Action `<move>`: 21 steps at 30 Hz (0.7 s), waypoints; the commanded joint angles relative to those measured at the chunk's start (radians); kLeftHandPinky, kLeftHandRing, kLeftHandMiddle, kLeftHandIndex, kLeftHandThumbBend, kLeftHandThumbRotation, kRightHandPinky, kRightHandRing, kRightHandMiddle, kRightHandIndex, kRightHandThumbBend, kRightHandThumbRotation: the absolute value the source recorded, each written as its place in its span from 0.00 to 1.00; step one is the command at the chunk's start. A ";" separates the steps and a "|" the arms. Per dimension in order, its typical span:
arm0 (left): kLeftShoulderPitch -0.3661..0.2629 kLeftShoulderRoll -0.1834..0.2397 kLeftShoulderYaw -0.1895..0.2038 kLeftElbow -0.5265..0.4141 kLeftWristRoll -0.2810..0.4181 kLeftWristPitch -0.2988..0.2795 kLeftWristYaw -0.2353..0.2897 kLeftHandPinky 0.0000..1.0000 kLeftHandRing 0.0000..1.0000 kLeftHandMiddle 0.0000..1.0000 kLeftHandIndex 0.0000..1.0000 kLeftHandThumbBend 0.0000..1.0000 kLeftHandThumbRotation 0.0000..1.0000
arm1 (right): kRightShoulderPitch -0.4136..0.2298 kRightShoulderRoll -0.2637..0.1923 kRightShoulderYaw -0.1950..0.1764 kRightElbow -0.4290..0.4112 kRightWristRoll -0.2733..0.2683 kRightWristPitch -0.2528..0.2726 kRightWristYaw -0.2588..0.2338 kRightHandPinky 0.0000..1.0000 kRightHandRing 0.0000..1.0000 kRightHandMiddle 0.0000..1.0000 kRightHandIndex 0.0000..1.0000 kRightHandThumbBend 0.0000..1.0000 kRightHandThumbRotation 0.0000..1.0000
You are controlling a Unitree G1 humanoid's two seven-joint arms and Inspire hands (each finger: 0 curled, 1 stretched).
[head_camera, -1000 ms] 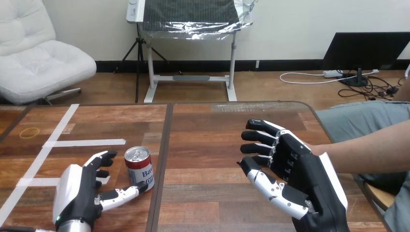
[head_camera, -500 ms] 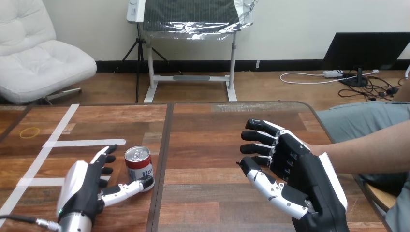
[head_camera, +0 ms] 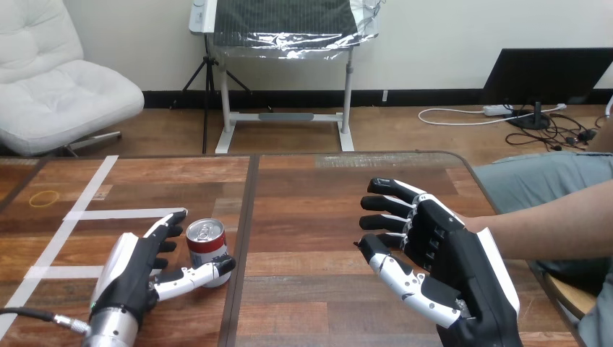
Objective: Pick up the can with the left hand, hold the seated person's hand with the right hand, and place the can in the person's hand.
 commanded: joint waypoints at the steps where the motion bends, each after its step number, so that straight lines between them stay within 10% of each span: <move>1: -0.079 0.035 0.027 -0.045 -0.024 -0.003 -0.017 0.82 0.87 0.89 0.90 0.94 0.43 | -0.054 0.022 -0.007 -0.016 0.000 -0.028 -0.005 0.62 0.69 0.74 0.76 0.48 0.00; 21: -0.116 0.031 0.050 -0.019 -0.089 -0.017 -0.050 0.82 0.85 0.86 0.87 0.90 0.37 | -0.065 0.022 -0.003 -0.004 -0.005 -0.028 -0.004 0.62 0.69 0.75 0.76 0.47 0.00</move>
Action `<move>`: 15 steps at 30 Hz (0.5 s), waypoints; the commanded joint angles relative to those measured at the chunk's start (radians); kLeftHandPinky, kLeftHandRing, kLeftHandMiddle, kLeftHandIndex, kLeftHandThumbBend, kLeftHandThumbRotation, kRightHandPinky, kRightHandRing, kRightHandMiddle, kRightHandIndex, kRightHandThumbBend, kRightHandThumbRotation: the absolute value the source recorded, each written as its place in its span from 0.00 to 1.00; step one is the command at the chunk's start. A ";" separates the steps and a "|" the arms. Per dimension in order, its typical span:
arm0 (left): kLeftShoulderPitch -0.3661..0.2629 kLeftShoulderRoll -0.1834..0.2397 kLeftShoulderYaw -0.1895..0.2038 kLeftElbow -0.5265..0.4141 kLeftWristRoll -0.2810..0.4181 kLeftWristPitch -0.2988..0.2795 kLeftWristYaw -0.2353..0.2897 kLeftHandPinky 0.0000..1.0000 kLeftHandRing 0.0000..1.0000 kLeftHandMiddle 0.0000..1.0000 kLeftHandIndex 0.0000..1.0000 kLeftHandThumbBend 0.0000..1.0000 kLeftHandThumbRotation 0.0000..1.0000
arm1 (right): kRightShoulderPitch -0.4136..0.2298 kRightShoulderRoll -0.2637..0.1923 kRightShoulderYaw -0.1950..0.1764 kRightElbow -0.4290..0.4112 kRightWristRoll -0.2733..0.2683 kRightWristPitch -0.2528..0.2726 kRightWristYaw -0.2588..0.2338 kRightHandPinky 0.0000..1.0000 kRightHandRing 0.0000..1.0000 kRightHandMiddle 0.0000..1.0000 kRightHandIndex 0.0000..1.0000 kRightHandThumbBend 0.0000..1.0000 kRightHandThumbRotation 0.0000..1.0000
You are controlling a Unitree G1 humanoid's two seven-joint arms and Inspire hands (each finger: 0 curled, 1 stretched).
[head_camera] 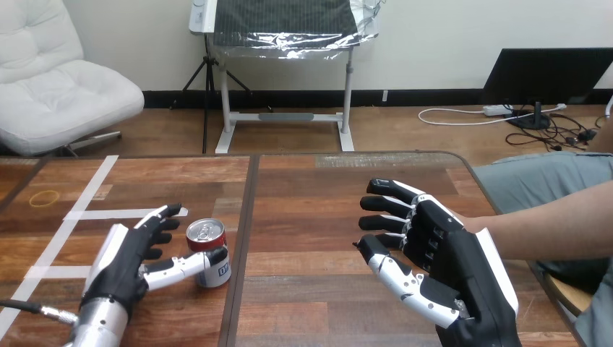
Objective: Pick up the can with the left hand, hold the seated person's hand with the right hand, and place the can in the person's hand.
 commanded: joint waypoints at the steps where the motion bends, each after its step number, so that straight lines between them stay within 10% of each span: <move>1: -0.091 0.007 0.013 -0.015 -0.016 -0.025 0.006 0.81 0.84 0.85 0.86 0.90 0.36 | -0.063 0.023 -0.005 -0.009 -0.002 -0.028 -0.004 0.62 0.69 0.74 0.76 0.47 0.00; 15: -0.133 -0.003 -0.006 0.059 0.002 -0.071 0.043 0.76 0.78 0.78 0.79 0.88 0.32 | -0.068 0.026 -0.006 -0.012 -0.004 -0.023 -0.008 0.61 0.69 0.74 0.76 0.47 0.00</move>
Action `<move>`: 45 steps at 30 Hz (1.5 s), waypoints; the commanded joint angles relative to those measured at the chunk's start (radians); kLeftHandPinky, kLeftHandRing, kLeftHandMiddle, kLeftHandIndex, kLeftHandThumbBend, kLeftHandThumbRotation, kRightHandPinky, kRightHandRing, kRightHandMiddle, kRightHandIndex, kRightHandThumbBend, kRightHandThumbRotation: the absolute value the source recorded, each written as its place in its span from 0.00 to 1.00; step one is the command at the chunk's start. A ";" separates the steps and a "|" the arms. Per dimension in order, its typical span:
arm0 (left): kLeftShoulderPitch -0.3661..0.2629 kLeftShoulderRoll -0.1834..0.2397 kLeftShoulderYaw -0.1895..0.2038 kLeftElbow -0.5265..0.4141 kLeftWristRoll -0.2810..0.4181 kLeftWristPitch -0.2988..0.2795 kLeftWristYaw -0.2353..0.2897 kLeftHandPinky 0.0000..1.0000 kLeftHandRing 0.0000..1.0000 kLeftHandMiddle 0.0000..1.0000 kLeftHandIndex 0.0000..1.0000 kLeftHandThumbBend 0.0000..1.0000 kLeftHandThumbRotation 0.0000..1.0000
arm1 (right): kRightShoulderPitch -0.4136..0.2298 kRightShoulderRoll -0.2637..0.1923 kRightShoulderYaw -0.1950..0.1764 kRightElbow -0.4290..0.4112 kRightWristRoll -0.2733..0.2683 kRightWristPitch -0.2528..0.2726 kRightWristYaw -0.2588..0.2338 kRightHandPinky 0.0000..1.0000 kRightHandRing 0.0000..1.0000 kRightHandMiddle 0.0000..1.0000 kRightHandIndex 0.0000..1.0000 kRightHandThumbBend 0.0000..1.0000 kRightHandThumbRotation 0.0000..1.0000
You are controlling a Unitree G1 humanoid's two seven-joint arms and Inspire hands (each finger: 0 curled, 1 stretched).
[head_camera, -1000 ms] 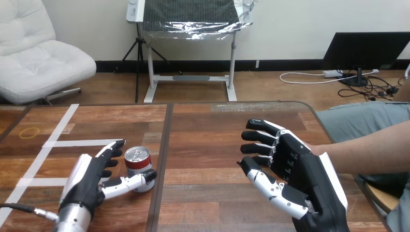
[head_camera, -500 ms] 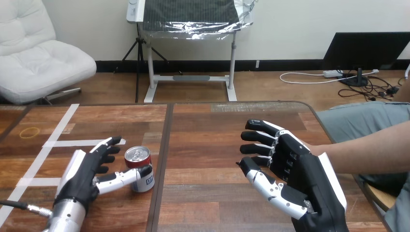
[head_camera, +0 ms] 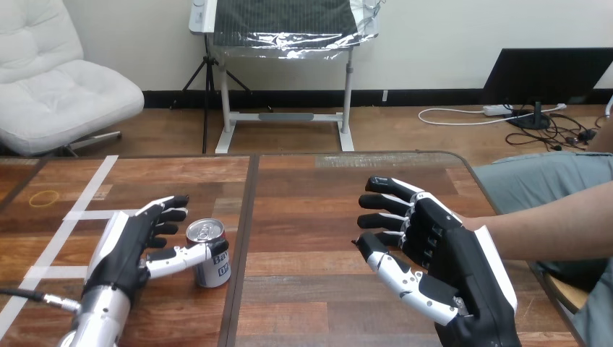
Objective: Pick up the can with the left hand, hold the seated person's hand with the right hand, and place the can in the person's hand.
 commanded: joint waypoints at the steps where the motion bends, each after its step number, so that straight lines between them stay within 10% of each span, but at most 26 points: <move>1: -0.091 -0.002 -0.007 0.037 0.003 -0.064 0.029 0.75 0.77 0.77 0.78 0.87 0.31 | -0.058 0.023 -0.008 -0.015 -0.004 -0.025 -0.008 0.61 0.68 0.74 0.76 0.47 0.00; 23: -0.135 0.003 -0.059 0.093 0.058 -0.051 0.030 0.55 0.61 0.64 0.65 0.82 0.20 | -0.057 0.022 -0.008 -0.005 0.005 -0.034 -0.001 0.60 0.68 0.73 0.75 0.47 0.00; 45: -0.145 0.028 -0.107 0.058 0.104 0.002 -0.041 0.57 0.63 0.66 0.67 0.81 0.24 | -0.053 0.020 -0.007 -0.011 -0.007 -0.027 -0.003 0.60 0.68 0.73 0.75 0.47 0.00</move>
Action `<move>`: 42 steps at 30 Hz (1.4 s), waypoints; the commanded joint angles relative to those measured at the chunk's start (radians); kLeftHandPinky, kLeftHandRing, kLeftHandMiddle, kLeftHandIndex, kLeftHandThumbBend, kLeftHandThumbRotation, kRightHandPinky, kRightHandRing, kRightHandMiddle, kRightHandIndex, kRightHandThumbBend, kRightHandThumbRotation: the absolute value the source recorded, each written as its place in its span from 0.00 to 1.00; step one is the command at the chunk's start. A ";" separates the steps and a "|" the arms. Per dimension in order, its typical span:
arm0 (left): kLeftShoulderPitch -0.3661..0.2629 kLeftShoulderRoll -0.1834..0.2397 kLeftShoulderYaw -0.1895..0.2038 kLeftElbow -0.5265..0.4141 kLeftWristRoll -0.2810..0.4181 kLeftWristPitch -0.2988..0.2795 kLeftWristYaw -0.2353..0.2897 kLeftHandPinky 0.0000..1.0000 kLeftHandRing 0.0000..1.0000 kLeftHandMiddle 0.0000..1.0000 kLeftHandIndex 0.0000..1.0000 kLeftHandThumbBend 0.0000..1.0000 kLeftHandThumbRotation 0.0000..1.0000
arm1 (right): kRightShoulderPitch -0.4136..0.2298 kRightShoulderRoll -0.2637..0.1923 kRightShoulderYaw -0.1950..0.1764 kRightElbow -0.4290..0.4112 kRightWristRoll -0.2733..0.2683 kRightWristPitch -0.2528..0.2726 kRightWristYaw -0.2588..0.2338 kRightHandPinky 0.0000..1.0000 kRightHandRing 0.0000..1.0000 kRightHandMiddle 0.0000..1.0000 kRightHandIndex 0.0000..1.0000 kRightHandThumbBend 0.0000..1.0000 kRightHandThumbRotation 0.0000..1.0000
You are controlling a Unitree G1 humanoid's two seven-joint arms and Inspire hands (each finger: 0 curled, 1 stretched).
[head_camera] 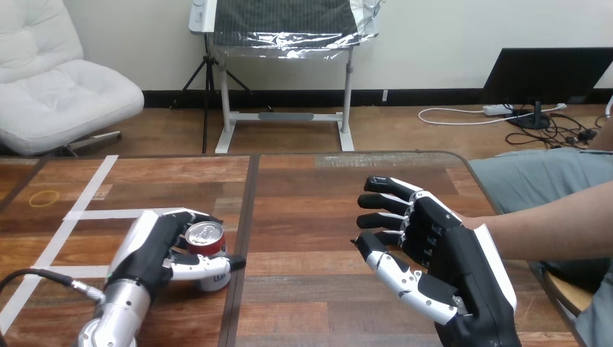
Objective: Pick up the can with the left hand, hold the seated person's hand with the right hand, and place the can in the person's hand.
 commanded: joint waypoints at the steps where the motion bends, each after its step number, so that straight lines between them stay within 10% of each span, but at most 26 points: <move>1: -0.071 0.023 -0.023 -0.038 0.017 0.005 -0.021 0.57 0.64 0.66 0.68 0.81 0.25 | -0.049 0.019 -0.007 -0.012 0.003 -0.024 -0.002 0.60 0.68 0.73 0.75 0.47 0.00; 17: -0.059 0.016 -0.018 -0.055 0.035 0.016 -0.019 0.56 0.62 0.65 0.67 0.80 0.20 | -0.050 0.021 -0.006 -0.009 0.009 -0.025 0.000 0.60 0.68 0.73 0.74 0.47 0.00; 42: -0.033 0.016 -0.003 0.023 0.039 -0.202 0.144 0.35 0.41 0.48 0.52 0.64 0.00 | -0.054 0.022 -0.007 -0.005 0.019 -0.023 0.005 0.60 0.67 0.72 0.74 0.47 0.00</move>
